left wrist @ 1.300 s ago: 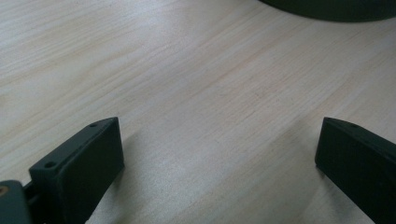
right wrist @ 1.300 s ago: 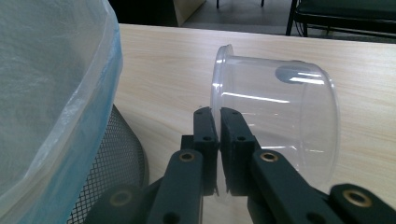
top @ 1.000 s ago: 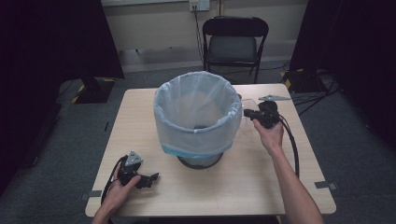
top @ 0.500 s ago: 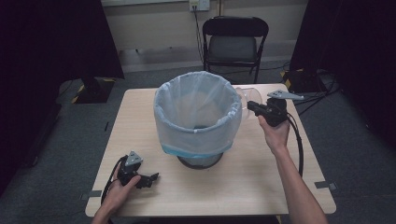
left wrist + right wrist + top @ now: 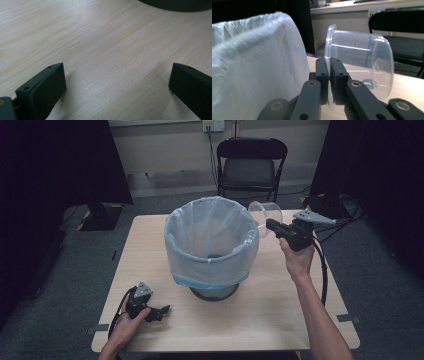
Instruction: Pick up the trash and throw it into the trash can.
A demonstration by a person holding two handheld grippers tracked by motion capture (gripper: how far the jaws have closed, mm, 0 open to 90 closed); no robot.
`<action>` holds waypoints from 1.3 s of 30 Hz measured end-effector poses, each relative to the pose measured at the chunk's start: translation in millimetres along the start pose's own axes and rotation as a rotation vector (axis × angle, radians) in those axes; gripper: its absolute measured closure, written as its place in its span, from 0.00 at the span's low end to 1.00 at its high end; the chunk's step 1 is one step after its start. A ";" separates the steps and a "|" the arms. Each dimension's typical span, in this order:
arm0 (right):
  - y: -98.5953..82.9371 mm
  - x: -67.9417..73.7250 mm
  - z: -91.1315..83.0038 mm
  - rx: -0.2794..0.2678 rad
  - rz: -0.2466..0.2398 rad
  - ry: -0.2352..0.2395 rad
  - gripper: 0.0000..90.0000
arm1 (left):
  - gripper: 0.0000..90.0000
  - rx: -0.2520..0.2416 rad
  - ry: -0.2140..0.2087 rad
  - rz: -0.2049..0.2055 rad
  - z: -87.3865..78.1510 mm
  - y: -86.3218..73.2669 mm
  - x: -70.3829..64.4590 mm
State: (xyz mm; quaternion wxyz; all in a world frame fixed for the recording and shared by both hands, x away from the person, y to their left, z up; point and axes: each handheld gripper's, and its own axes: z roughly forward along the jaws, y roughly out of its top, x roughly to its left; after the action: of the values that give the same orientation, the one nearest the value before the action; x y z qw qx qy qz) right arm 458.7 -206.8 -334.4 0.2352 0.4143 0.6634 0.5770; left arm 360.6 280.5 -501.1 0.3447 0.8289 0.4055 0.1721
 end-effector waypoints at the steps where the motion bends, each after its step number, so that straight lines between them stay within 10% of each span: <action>1: 4.9 1.7 -1.1 -0.013 -0.005 0.003 0.95 | 0.00 0.001 0.000 0.000 0.0 0.0 0.0; 24: 74.4 20.8 -2.3 -0.162 -0.055 0.045 0.95 | 0.00 0.001 -0.003 0.000 0.0 0.0 0.2; 39: 79.5 80.4 -14.8 -0.189 -0.080 0.251 0.95 | 0.00 0.000 -0.004 0.000 0.0 0.0 0.3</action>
State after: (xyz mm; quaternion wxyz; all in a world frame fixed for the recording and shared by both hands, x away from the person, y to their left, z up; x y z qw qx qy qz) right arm 425.2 -149.9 -241.4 0.2110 0.2881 0.6463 0.6743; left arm 360.8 280.7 -501.1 0.3453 0.8294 0.4048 0.1705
